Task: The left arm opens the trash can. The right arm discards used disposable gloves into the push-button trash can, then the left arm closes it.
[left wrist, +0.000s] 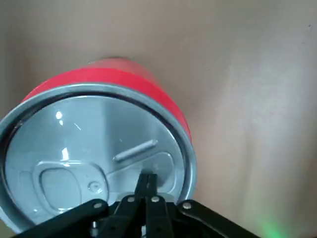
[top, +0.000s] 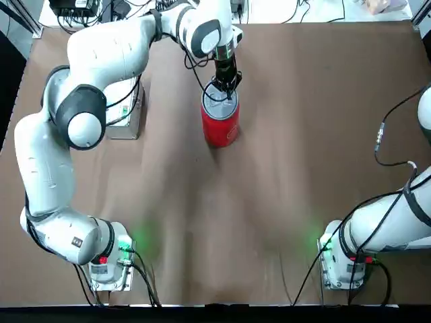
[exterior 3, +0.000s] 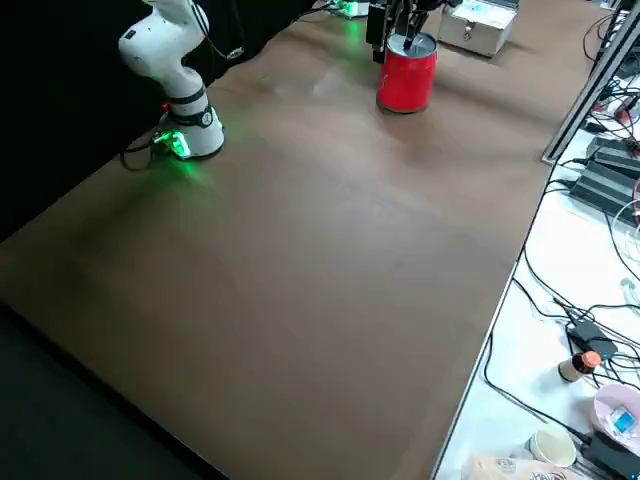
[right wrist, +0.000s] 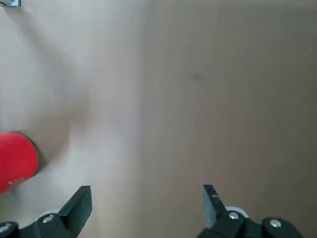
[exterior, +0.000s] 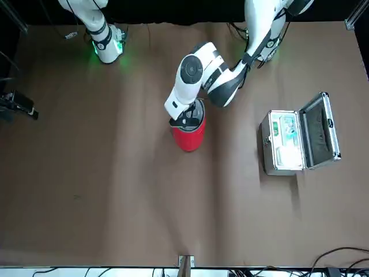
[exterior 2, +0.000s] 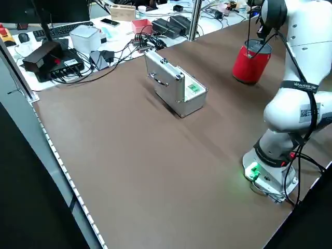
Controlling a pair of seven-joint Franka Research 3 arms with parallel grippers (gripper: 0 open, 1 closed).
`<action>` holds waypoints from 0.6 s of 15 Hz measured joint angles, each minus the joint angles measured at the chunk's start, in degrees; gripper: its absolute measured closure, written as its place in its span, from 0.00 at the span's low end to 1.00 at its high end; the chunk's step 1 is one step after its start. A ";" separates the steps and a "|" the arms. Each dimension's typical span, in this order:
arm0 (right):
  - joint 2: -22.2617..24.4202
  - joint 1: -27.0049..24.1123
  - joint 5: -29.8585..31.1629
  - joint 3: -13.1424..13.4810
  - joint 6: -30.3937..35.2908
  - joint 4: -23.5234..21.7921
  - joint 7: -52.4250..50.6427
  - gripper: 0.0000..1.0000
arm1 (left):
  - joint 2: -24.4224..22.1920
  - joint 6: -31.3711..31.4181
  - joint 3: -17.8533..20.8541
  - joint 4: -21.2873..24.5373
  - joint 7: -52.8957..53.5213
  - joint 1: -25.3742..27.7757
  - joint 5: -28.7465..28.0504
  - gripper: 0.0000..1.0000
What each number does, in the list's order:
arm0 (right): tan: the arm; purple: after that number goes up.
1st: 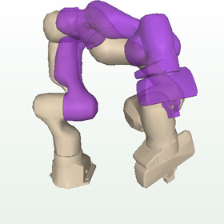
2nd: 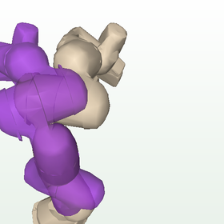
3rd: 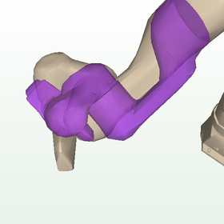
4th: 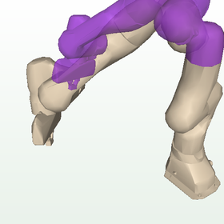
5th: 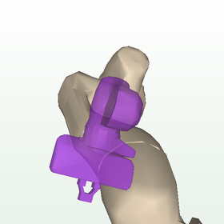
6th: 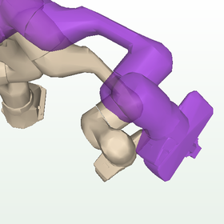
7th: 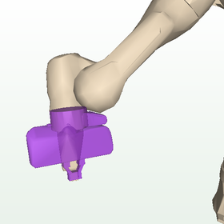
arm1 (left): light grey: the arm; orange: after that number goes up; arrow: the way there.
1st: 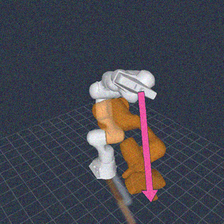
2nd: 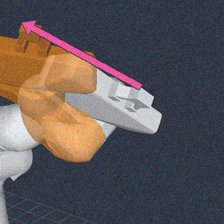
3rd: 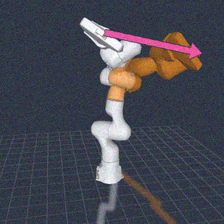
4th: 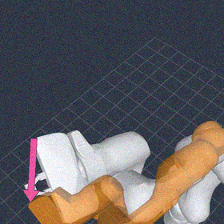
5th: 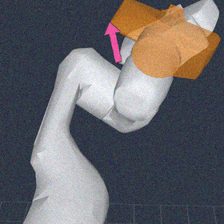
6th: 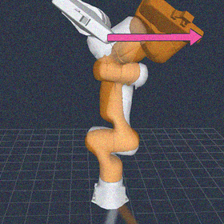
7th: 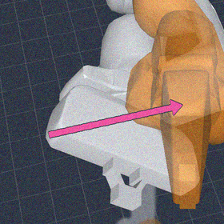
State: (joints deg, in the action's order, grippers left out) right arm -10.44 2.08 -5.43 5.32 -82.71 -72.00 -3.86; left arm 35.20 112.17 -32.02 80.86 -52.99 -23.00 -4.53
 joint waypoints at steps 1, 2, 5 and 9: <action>0.03 0.01 0.00 -0.01 0.03 0.00 0.00 0.01 | -0.09 -0.18 0.00 0.00 0.00 0.00 0.00 0.99; 0.06 0.01 0.00 -0.01 0.04 0.00 0.00 0.01 | -0.21 -0.36 0.00 0.00 -0.01 0.00 0.00 0.99; 0.14 0.04 0.72 -0.03 0.04 0.00 -0.03 0.01 | -0.62 -0.90 0.00 0.00 -0.02 0.00 0.00 0.99; 0.31 1.10 3.06 -0.14 0.57 -0.04 -0.11 0.01 | -2.00 -0.94 0.01 -0.18 -0.02 0.25 -0.07 0.99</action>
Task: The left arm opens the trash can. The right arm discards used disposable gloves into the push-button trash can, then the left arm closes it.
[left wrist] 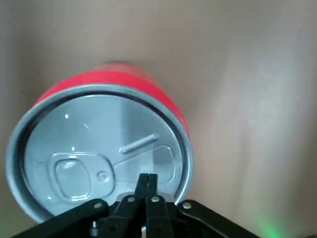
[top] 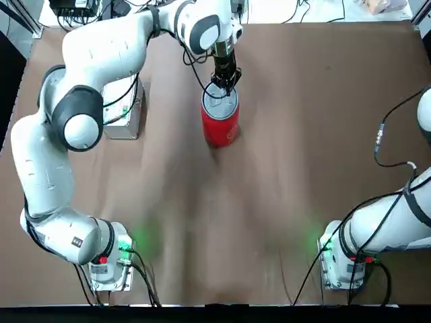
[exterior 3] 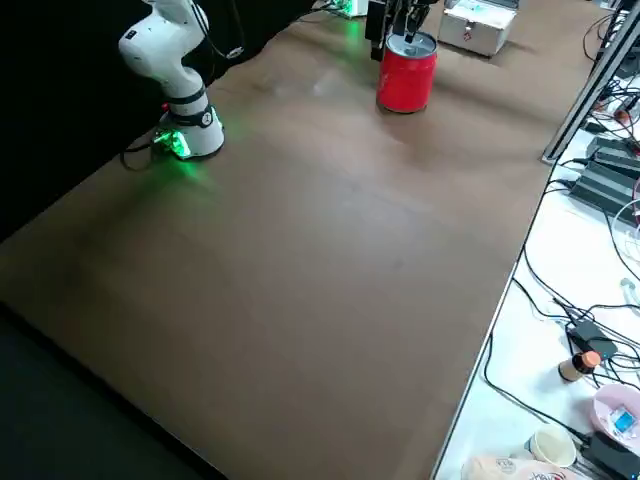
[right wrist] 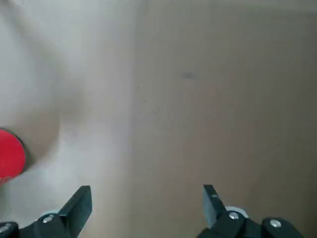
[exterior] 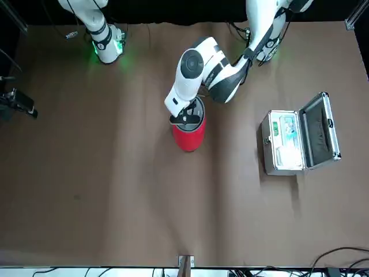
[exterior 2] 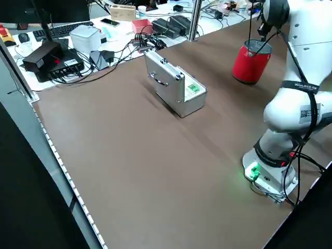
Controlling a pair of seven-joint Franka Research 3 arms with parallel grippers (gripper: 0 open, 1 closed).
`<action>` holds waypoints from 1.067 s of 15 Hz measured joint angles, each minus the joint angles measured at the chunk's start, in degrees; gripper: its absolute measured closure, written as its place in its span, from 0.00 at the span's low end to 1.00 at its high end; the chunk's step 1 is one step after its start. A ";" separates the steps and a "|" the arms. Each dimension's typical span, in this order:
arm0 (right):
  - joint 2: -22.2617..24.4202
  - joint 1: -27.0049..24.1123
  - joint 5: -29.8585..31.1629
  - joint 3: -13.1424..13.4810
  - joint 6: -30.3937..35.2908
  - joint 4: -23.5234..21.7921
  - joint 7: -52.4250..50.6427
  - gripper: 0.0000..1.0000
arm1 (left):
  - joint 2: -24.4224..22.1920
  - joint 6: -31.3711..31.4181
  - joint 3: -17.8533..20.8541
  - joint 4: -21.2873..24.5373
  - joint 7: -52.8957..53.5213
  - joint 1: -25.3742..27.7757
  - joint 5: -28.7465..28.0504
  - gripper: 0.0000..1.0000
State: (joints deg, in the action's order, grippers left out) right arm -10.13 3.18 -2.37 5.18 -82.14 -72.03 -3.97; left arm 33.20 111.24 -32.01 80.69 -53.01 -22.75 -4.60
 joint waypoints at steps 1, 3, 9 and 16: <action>0.02 0.00 0.15 0.01 0.08 -0.06 0.00 0.01 | -0.66 -0.27 0.04 -0.10 0.00 0.15 -0.01 0.99; 0.16 -0.14 0.29 0.32 0.05 -0.22 -0.12 0.01 | -2.52 -1.97 0.25 -0.41 0.00 0.42 -0.08 0.85; 1.40 -1.16 0.34 0.87 0.11 -0.79 -3.01 0.01 | -9.27 -5.01 0.76 -0.61 -0.23 4.86 -0.83 0.32; 1.45 -1.10 0.35 0.79 -0.36 -1.64 -3.04 0.01 | -14.96 -11.10 0.96 -0.65 13.20 13.56 -2.94 0.26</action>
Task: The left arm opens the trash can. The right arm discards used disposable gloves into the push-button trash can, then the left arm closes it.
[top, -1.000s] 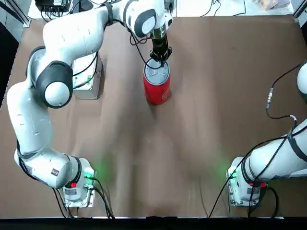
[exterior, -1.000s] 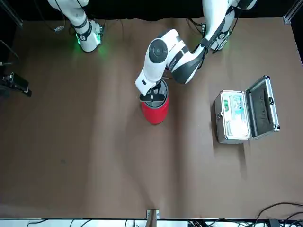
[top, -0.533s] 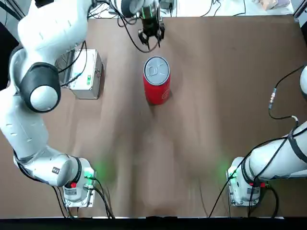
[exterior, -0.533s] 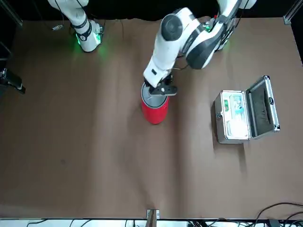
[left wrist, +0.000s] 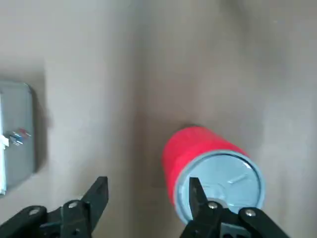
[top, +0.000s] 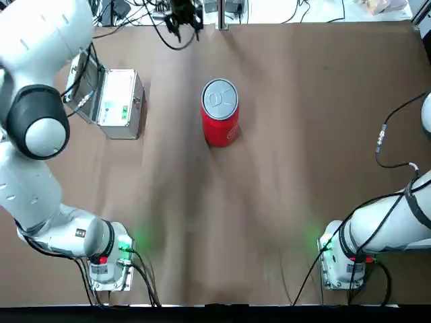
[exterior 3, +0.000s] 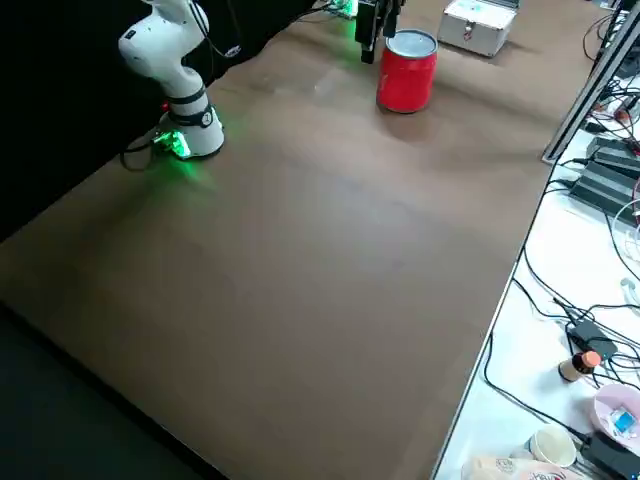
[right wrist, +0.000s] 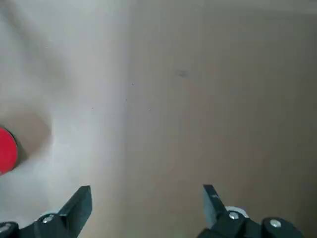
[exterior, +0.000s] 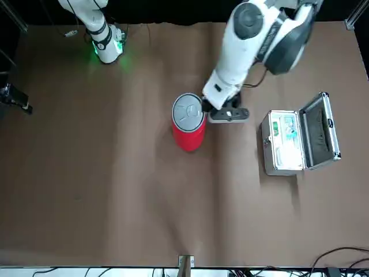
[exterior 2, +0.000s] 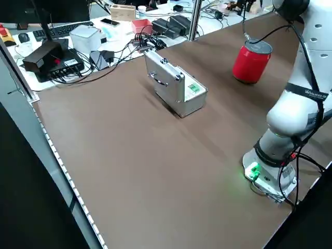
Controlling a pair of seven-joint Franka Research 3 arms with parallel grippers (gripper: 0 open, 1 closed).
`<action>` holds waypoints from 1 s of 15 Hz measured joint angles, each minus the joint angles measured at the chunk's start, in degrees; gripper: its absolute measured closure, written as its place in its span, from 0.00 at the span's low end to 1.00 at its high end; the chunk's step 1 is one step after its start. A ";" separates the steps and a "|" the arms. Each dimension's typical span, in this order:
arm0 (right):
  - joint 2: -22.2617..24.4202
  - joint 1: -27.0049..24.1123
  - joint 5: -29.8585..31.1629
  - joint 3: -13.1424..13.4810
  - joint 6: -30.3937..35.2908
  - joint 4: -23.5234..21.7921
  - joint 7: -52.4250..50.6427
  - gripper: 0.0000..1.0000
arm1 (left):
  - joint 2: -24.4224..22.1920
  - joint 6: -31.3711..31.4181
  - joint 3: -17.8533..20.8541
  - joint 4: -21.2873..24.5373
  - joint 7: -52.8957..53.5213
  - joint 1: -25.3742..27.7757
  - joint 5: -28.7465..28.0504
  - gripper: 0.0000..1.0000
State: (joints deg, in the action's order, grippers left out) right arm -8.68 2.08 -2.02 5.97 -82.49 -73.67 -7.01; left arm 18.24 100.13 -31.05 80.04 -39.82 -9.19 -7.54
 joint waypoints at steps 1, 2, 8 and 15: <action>0.00 -0.04 0.00 0.03 -0.08 -0.06 0.00 0.01 | -0.80 -0.37 -0.01 0.00 2.09 1.55 -0.01 0.26; 0.00 -0.21 0.00 0.06 -0.11 -0.10 0.00 0.01 | -1.57 -0.59 0.00 -0.01 3.93 3.23 -0.01 0.26; 0.00 -1.23 -0.01 -0.03 -1.89 -0.35 -0.16 0.01 | -3.93 -1.06 -0.07 0.00 17.40 15.51 0.00 0.18; 0.00 -1.24 0.00 -0.03 -2.26 -0.43 -0.27 0.01 | -4.35 -1.40 0.01 0.00 18.67 22.01 0.09 0.00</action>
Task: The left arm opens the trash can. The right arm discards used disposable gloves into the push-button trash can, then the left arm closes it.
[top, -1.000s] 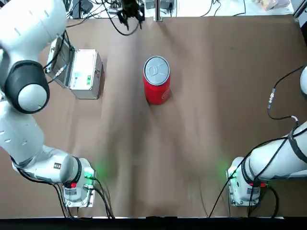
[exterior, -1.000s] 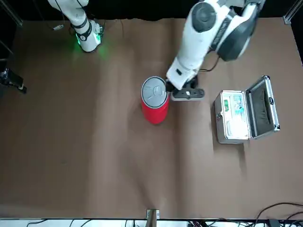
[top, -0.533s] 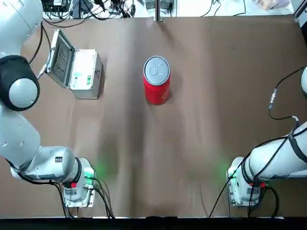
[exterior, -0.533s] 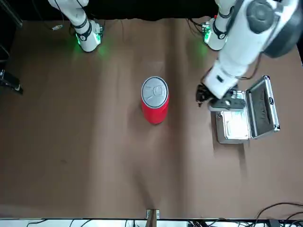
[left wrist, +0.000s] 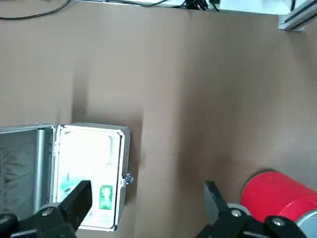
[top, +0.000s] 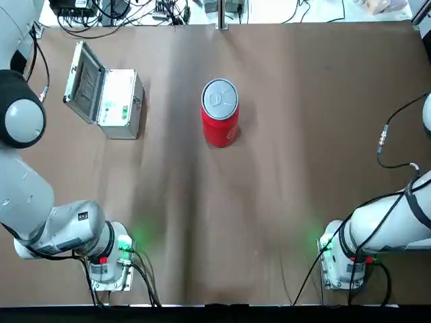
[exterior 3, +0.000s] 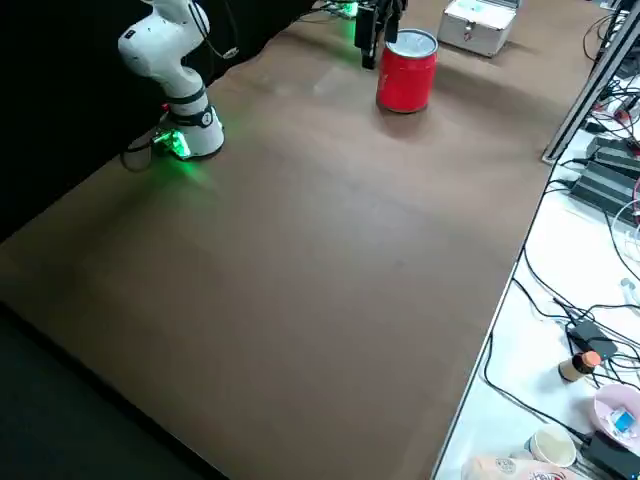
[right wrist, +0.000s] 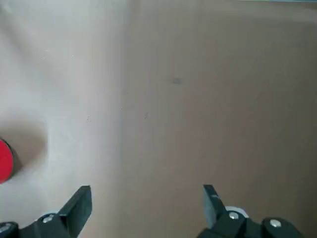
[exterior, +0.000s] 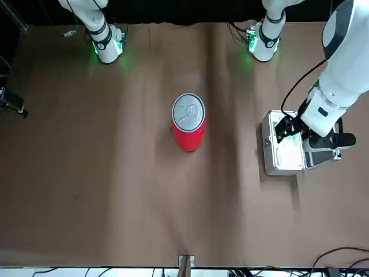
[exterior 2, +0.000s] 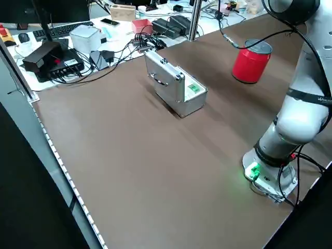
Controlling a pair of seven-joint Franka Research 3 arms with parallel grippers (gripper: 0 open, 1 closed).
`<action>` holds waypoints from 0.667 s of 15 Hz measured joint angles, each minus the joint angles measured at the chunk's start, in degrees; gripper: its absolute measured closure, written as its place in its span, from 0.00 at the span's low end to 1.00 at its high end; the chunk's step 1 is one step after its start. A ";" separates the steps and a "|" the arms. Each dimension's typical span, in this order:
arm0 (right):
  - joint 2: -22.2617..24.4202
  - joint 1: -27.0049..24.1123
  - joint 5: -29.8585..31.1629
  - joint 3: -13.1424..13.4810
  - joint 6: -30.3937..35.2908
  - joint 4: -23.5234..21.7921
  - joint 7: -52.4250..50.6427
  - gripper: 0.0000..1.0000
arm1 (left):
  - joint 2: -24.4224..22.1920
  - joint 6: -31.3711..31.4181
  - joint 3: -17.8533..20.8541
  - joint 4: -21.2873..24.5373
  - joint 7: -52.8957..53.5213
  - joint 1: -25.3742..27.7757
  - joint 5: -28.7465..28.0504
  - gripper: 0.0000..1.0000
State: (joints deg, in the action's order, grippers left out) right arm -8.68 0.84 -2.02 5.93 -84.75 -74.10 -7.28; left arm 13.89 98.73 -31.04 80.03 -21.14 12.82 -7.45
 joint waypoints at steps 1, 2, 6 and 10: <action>0.00 0.00 0.00 0.00 0.02 0.00 -0.01 0.01 | -0.17 -0.41 0.44 0.00 0.12 0.16 0.00 0.00; 0.00 0.00 0.00 0.00 0.05 -0.01 -0.02 0.01 | -0.47 -1.23 1.40 -0.01 0.86 0.10 0.00 0.00; 0.00 0.00 0.00 0.00 0.14 -0.04 -0.04 0.01 | -3.30 -5.12 8.15 -0.05 9.93 -1.11 3.50 0.00; 0.00 -0.02 0.00 0.01 0.15 -0.05 -0.05 0.01 | -6.71 -10.71 23.80 -0.02 18.37 -11.82 7.99 0.00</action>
State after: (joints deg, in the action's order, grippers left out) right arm -8.68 0.82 -2.02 5.95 -84.61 -74.15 -7.32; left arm 7.18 88.03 -7.25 80.01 -2.77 1.00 0.54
